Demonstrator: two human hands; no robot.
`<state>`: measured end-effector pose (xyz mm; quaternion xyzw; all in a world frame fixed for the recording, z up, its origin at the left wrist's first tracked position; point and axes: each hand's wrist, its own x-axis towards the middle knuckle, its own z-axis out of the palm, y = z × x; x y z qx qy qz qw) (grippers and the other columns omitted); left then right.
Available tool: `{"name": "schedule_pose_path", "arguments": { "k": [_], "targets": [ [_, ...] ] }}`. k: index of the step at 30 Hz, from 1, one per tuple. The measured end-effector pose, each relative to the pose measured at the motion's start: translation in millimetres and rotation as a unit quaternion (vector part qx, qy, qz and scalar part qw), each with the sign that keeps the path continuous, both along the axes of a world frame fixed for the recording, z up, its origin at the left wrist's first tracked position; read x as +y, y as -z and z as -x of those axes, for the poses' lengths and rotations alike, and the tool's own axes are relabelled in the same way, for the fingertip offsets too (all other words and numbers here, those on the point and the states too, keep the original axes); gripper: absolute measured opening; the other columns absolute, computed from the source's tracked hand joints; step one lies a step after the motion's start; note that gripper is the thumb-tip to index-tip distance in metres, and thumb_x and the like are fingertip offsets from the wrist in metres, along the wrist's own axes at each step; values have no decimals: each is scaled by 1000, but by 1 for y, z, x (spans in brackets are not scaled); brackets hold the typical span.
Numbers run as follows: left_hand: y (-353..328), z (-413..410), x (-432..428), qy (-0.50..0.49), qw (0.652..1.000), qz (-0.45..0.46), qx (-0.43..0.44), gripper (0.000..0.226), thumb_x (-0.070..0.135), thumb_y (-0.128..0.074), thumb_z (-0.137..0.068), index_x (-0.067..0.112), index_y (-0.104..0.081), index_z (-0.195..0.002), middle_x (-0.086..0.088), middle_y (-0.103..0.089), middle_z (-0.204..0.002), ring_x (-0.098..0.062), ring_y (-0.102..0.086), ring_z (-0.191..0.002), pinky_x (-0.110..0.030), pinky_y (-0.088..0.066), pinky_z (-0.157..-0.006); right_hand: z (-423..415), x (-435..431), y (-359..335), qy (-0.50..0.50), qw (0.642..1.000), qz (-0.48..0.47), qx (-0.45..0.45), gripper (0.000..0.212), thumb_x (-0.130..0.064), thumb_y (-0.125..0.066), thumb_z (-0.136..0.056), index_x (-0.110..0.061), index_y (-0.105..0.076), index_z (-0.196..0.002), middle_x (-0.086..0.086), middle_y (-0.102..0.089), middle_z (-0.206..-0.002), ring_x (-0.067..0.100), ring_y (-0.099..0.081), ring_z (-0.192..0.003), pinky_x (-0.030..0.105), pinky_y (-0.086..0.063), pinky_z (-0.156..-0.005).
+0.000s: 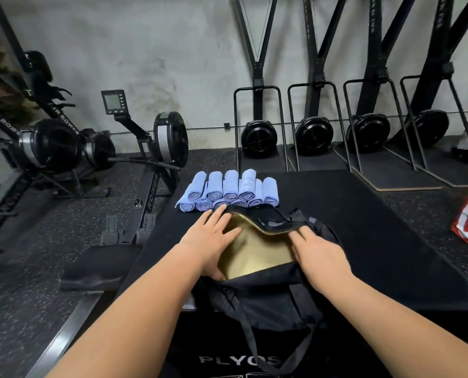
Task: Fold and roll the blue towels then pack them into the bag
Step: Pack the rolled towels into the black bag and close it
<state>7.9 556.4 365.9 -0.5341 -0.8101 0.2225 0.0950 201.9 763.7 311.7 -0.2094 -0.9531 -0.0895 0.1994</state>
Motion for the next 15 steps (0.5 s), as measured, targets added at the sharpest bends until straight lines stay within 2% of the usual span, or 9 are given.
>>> {"name": "schedule_pose_path", "arguments": {
  "k": [2, 4, 7, 9, 11, 15],
  "targets": [
    [-3, 2, -4, 12, 1000, -19, -21, 133, 80, -76, -65, 33, -5, -167, -16, 0, -174, -35, 17, -161, -53, 2, -131, -3, 7, -13, 42, 999, 21, 15, 55, -41, -77, -86, -25, -55, -135, -2, -56, -124, 27, -68, -76, 37, -52, -51],
    [-10, 5, -8, 19, 999, -26, -40, 132, 76, -79, -65, 35, -5, -167, -16, -1, -174, -34, 14, -161, -50, 0, -131, -2, 17, -28, 3, 1000, 25, -3, 88, -46, -82, -80, -32, -37, -154, -3, -42, -148, 26, -66, -102, 40, -58, -71],
    [-22, 13, -14, 9, 997, -21, -76, 130, 63, -82, -65, 38, -7, -167, -14, -1, -175, -32, 7, -162, -47, -6, -131, -2, 31, -50, -90, 993, -10, -74, 124, -55, -90, -66, -37, -16, -165, -1, -20, -169, 25, -40, -141, 41, -46, -106],
    [-31, 16, -16, -10, 993, -27, -113, 127, 58, -82, -66, 39, -7, -167, -11, 0, -175, -30, 6, -162, -45, -9, -131, -2, 37, -58, -109, 985, -15, -133, 134, -68, -85, -64, -39, -4, -166, -1, -5, -175, 22, -18, -157, 43, -26, -125],
    [-37, 17, -16, -29, 988, -20, -151, 124, 55, -82, -68, 40, -9, -167, -7, 2, -176, -29, 7, -162, -45, -9, -131, 1, 40, -57, -125, 977, 18, -169, 135, -71, -82, -66, -41, 4, -166, -3, 4, -176, 19, -5, -161, 41, -13, -130],
    [-40, 37, -27, -67, 984, 13, -167, 125, 58, -80, -62, 44, -11, -165, -2, 0, -176, -28, 7, -162, -49, -12, -131, 24, 33, -53, -173, 966, 98, -164, 133, -68, -81, -65, -41, 2, -166, -4, 1, -176, 18, -4, -162, 36, -12, -130]
  ]
}}
